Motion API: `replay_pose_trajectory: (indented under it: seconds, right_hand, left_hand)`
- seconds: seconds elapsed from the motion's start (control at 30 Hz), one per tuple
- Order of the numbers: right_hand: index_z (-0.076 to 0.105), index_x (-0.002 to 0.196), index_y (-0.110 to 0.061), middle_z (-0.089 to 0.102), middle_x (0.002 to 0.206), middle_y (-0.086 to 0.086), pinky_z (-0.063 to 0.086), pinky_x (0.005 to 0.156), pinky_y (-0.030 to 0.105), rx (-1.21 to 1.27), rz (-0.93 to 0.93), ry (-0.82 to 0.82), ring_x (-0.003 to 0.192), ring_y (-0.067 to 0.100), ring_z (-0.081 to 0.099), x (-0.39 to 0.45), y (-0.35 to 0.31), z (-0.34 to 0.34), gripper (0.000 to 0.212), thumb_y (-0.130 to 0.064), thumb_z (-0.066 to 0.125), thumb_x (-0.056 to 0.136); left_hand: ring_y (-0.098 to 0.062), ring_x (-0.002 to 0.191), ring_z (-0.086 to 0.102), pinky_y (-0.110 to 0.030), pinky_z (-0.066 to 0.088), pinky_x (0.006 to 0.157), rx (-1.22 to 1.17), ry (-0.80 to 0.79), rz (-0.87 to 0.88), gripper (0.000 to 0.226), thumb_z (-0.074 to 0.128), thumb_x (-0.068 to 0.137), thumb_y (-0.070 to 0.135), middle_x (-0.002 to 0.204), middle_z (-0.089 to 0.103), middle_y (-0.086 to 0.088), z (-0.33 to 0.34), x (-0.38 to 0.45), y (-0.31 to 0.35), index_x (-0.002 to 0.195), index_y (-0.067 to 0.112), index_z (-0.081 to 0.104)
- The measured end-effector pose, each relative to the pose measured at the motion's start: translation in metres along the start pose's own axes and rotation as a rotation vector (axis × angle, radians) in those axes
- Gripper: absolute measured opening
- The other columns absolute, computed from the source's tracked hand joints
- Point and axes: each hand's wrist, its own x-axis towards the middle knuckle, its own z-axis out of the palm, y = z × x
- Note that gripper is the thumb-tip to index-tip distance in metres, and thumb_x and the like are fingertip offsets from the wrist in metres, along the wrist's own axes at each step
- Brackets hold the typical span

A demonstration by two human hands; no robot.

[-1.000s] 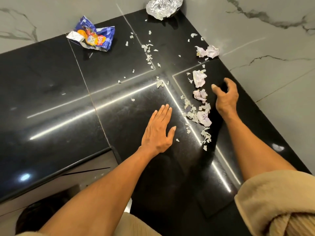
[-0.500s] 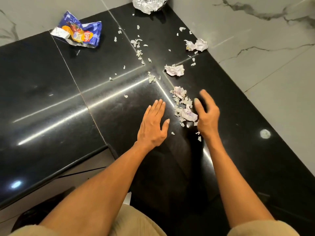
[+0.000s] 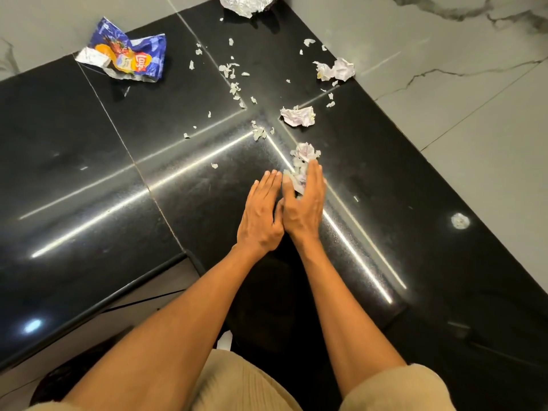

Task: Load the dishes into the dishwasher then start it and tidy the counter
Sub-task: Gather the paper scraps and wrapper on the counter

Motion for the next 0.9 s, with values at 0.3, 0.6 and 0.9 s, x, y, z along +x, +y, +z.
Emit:
replay_pose_trajectory:
  seconds: [0.3, 0.6, 0.9]
  right_hand:
    - [0.028, 0.158, -0.012, 0.025, 0.166, 0.002, 0.022, 0.124, 0.041, 0.043, 0.036, 0.136, 0.153, 0.011, 0.018, -0.028, 0.027, -0.046, 0.079, -0.044, 0.059, 0.093]
    - [-0.006, 0.158, 0.002, -0.012, 0.166, 0.020, -0.001, 0.127, 0.045, -0.692, -0.200, -0.149, 0.154, 0.028, -0.017, -0.054, 0.016, 0.006, 0.098, -0.068, 0.028, 0.098]
    - [-0.003, 0.158, 0.004, -0.009, 0.166, 0.022, 0.005, 0.126, 0.048, -0.749, -0.248, -0.123, 0.155, 0.031, -0.012, 0.009, -0.011, 0.041, 0.089, -0.060, 0.026, 0.101]
  left_hand:
    - [-0.014, 0.150, 0.025, -0.041, 0.019, 0.124, -0.197, 0.038, -0.076, 0.055, 0.039, 0.103, 0.024, 0.160, 0.033, -0.006, -0.012, -0.010, 0.002, 0.154, 0.008, 0.030]
    - [-0.009, 0.146, 0.032, -0.032, 0.028, 0.121, -0.376, 0.135, -0.183, 0.057, 0.041, 0.104, 0.021, 0.158, 0.037, -0.003, -0.048, -0.037, -0.018, 0.156, 0.008, 0.024]
    - [-0.006, 0.147, 0.029, -0.029, 0.024, 0.122, -0.381, 0.086, -0.201, 0.061, 0.044, 0.102, 0.023, 0.159, 0.034, -0.002, -0.079, -0.031, -0.041, 0.157, 0.016, 0.019]
